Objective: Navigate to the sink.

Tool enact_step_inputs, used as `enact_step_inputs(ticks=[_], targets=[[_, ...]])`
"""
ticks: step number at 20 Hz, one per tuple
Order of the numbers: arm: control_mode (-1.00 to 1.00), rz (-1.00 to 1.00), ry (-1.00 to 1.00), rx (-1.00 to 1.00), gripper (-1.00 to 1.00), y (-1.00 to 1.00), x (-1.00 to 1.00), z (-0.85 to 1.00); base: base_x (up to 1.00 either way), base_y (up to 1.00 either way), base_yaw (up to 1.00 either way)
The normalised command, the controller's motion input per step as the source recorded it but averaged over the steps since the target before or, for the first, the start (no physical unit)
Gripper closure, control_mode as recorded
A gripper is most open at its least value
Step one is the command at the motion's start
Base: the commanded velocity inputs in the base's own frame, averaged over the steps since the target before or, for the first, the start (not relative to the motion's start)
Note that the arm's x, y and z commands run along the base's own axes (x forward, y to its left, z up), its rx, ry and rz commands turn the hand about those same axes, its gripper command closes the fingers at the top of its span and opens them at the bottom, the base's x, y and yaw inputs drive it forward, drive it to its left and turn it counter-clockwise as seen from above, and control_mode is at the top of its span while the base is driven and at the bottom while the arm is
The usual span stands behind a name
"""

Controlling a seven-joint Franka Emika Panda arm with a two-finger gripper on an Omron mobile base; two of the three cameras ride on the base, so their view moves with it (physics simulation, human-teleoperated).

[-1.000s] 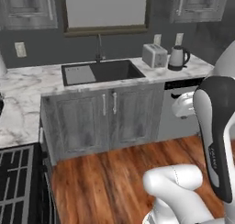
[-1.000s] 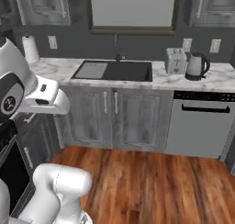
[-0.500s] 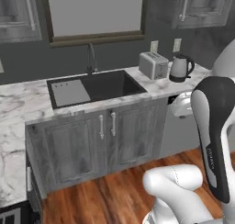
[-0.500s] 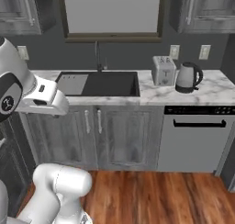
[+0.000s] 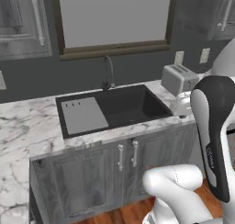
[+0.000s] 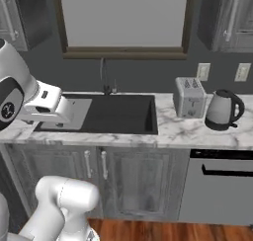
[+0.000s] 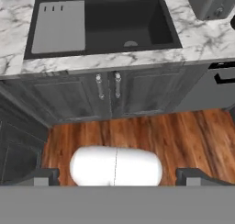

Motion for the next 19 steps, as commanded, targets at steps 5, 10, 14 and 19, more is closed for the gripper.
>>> enact_step_inputs(ticks=[5, 10, 14, 19], targets=[[1.00, 0.00, 0.00, 0.00, -1.00, 0.00, 0.00, 0.00, 0.91, -0.08, 0.19], [1.00, 0.00, 0.00, 0.00, -1.00, 0.00, 0.00, 0.00, 0.70, -0.24, 0.09], [1.00, 0.00, 0.00, 0.00, -1.00, 0.00, 0.00, 0.00, 0.52, -0.43, 0.00], [1.00, 0.00, 0.00, 0.00, -1.00, 0.00, 0.00, 0.00, 0.48, -0.38, 0.00]])
